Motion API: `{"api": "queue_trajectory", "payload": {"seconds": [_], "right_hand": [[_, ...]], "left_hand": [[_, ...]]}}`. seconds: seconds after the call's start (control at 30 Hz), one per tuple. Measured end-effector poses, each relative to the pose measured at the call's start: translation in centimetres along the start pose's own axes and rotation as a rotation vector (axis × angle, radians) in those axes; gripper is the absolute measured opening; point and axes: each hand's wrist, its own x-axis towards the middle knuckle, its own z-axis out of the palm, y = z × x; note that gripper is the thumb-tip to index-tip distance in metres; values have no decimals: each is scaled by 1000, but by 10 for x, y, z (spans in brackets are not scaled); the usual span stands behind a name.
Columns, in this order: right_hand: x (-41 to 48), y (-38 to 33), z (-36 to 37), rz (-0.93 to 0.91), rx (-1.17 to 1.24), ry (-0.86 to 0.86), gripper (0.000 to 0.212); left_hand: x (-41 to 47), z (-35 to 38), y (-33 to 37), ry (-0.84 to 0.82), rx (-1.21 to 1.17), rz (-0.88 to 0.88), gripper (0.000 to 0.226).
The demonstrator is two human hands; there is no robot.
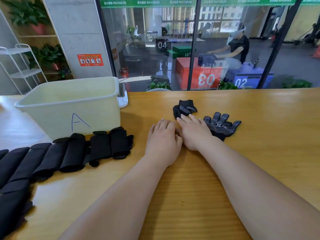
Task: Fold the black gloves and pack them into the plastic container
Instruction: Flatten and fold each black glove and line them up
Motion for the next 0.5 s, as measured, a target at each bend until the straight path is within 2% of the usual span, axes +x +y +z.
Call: {"api": "queue_trajectory", "payload": {"seconds": [0.2,0.33,0.5], "right_hand": [[-54,-12,-3,-70,148,116,54],[-99,-11,-12,-192,210,199,34],[-137,8,-12,-243,493,311,43]], "left_hand": [[-1,-9,-2,12,-127,-46,50],[-8,-20,0,32,-137,-38,49],[-23,-28,5,-81,-81,0,38]]}}
